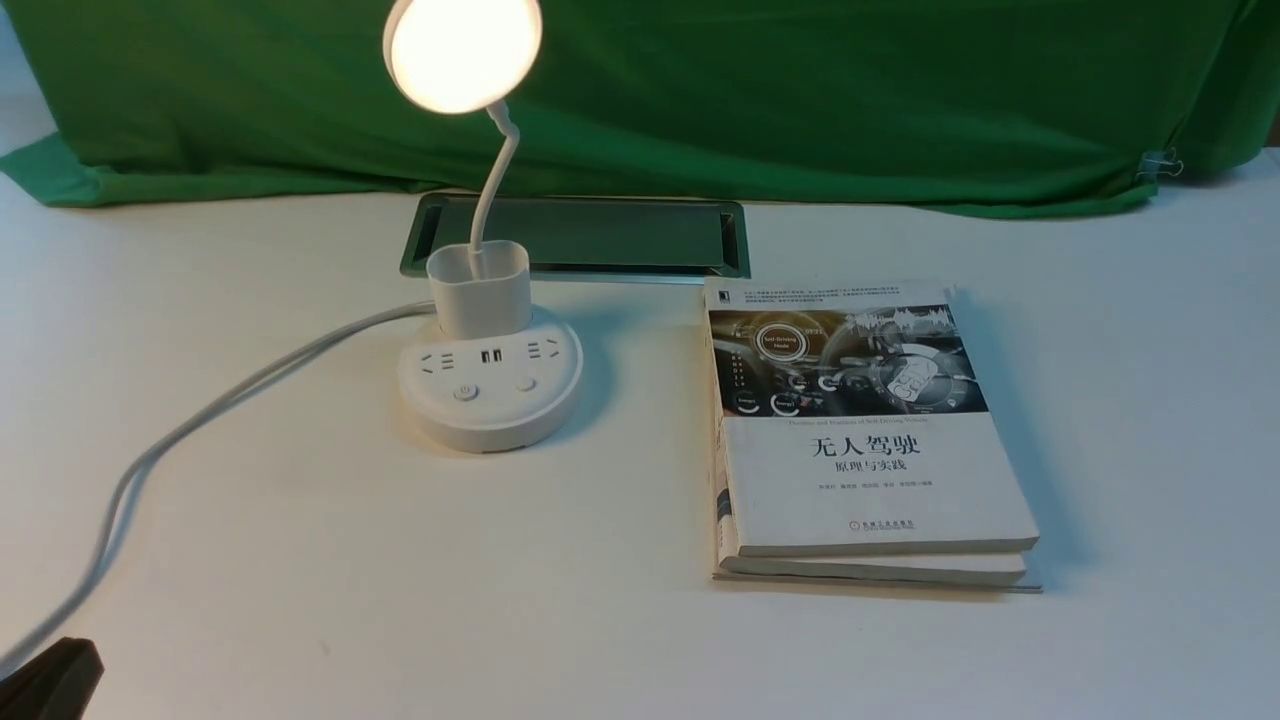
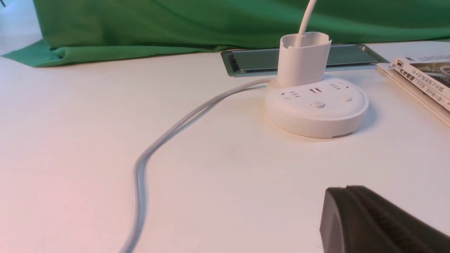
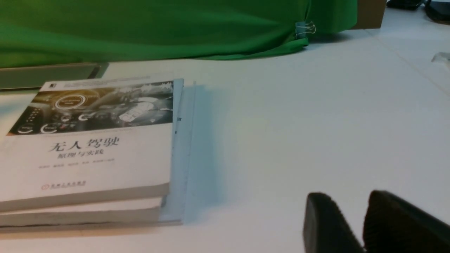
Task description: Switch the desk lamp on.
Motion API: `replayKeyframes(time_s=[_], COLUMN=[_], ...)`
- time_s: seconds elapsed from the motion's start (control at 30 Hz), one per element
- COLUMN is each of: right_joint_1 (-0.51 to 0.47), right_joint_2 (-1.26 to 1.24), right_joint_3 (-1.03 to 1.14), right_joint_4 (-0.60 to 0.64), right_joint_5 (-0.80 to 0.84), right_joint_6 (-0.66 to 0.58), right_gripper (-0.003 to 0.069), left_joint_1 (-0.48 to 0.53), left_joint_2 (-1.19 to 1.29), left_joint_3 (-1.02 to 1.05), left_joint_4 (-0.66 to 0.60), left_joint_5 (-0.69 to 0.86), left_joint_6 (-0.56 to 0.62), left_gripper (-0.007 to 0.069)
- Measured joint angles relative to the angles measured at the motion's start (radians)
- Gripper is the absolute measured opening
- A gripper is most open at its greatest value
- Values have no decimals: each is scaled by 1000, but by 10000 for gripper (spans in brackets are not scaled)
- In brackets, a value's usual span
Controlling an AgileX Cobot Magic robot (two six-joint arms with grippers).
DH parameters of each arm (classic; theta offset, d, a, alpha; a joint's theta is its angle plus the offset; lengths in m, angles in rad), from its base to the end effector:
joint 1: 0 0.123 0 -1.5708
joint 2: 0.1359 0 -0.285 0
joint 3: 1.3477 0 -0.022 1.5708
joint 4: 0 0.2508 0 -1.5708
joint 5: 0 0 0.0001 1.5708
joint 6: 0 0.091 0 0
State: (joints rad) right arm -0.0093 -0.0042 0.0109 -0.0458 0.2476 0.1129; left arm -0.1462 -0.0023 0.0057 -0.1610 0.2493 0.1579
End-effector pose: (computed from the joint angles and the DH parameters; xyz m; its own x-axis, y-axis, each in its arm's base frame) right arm 0.0554 -0.0015 0.1873 -0.1643 0.0700 -0.9839 0.0317 0.9973 0.0656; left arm 0.0542 -0.0116 0.1891 -0.1596 0.0253 -0.9869 0.1845 0.9828 -0.0046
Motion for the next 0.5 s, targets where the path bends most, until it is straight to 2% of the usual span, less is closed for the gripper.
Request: replayKeyframes(time_s=[0.5], right_joint_1=[0], right_joint_2=[0], right_joint_3=[0], right_joint_4=[0], right_joint_5=[0], right_joint_6=[0], right_gripper=[238], left_joint_1=[0], left_joint_2=[0], left_joint_3=[0], left_joint_4=[-1], left_joint_5=[0], left_joint_6=[-1], left_gripper=[0])
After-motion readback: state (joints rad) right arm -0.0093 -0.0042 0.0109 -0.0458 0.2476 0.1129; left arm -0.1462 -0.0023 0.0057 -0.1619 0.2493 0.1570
